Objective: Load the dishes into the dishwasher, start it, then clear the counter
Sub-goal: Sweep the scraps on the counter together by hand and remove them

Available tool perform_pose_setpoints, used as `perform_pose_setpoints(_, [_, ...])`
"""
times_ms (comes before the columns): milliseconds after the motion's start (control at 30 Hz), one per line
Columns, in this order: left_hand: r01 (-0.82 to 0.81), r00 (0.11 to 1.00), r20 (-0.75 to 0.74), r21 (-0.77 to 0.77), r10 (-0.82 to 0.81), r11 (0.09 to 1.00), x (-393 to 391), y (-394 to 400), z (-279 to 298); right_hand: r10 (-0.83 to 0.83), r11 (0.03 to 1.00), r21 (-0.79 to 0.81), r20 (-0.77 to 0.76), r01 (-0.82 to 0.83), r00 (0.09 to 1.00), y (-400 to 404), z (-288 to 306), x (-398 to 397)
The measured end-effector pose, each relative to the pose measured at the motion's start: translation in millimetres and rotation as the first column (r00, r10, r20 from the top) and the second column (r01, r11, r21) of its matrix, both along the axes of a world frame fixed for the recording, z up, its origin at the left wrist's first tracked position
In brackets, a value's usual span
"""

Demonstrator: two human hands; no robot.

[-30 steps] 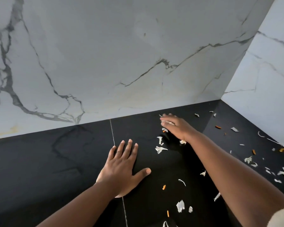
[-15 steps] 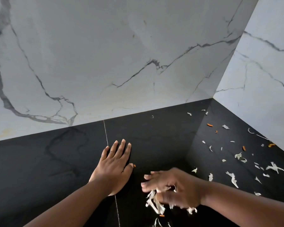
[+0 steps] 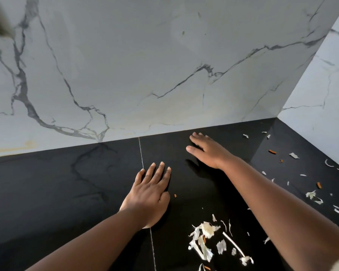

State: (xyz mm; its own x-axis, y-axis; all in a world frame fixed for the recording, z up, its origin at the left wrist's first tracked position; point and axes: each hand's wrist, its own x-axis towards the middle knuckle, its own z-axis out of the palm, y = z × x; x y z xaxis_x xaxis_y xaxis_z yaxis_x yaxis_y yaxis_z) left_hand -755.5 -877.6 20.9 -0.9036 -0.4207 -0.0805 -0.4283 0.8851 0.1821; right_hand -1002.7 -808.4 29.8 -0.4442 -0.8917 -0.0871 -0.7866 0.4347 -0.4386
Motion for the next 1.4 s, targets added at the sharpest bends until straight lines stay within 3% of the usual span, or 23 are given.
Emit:
perform_pose_setpoints(133, [0.002, 1.000, -0.003, 0.008, -0.001, 1.000, 0, 0, -2, 0.371, 0.928, -0.047, 0.005, -0.370, 0.929, 53, 0, 58])
perform_pose_setpoints(300, [0.000, 1.000, 0.002, -0.003, 0.000, 1.000, 0, 0, -1, 0.588, 0.808, -0.061, 0.120, -0.585, 0.800, 112, 8, 123])
perform_pose_setpoints(367, [0.002, 1.000, -0.001, 0.004, -0.002, 1.000, 1, 1, 0, 0.570, 0.821, -0.150, 0.274, -0.551, 0.774, 121, 12, 132])
perform_pose_setpoints(433, [-0.004, 1.000, -0.006, 0.019, 0.004, 1.000, 1, 0, -1, 0.466, 0.884, -0.275, 0.440, -0.378, 0.768, 121, 15, 134])
perform_pose_setpoints(500, [-0.004, 1.000, 0.008, 0.017, 0.004, 1.000, 1, -2, -3, 0.398, 0.908, -0.330, 0.482, -0.259, 0.781, 117, 20, 134])
perform_pose_setpoints(600, [-0.006, 1.000, 0.021, 0.002, 0.006, 1.000, 0, -2, -4, 0.478, 0.876, -0.282, 0.410, -0.390, 0.777, 107, 24, 148])
perform_pose_setpoints(733, [-0.011, 1.000, 0.003, 0.014, 0.011, 1.000, 0, -1, -2, 0.625, 0.781, -0.087, 0.112, -0.619, 0.773, 110, 20, 181])
perform_pose_setpoints(833, [-0.011, 1.000, 0.002, 0.032, 0.011, 0.999, 1, 1, 0, 0.571, 0.821, -0.037, 0.095, -0.570, 0.816, 123, 31, 191])
perform_pose_setpoints(900, [-0.010, 1.000, 0.000, 0.037, 0.010, 0.999, 1, 1, 0, 0.504, 0.863, -0.087, 0.098, -0.497, 0.858, 129, 37, 193])
perform_pose_setpoints(1000, [-0.013, 1.000, 0.000, 0.040, 0.013, 0.999, 0, 1, 0, 0.393, 0.884, -0.246, -0.072, -0.398, 0.917, 138, 37, 204])
perform_pose_setpoints(1100, [-0.019, 1.000, -0.003, 0.034, 0.019, 0.999, 1, 2, 1, 0.317, 0.911, -0.203, -0.213, -0.359, 0.924, 134, 26, 210])
perform_pose_setpoints(1233, [-0.010, 1.000, -0.005, 0.035, 0.010, 0.999, 1, 2, 0, 0.288, 0.957, 0.058, -0.104, -0.284, 0.952, 117, 26, 202])
perform_pose_setpoints(1333, [-0.016, 1.000, -0.002, 0.030, 0.016, 0.999, 0, 1, -1, 0.365, 0.931, 0.041, -0.055, -0.363, 0.929, 111, 35, 193])
perform_pose_setpoints(1400, [-0.016, 1.000, 0.004, 0.021, 0.016, 1.000, 1, 0, -1, 0.365, 0.931, -0.076, 0.137, -0.358, 0.921, 112, 42, 179])
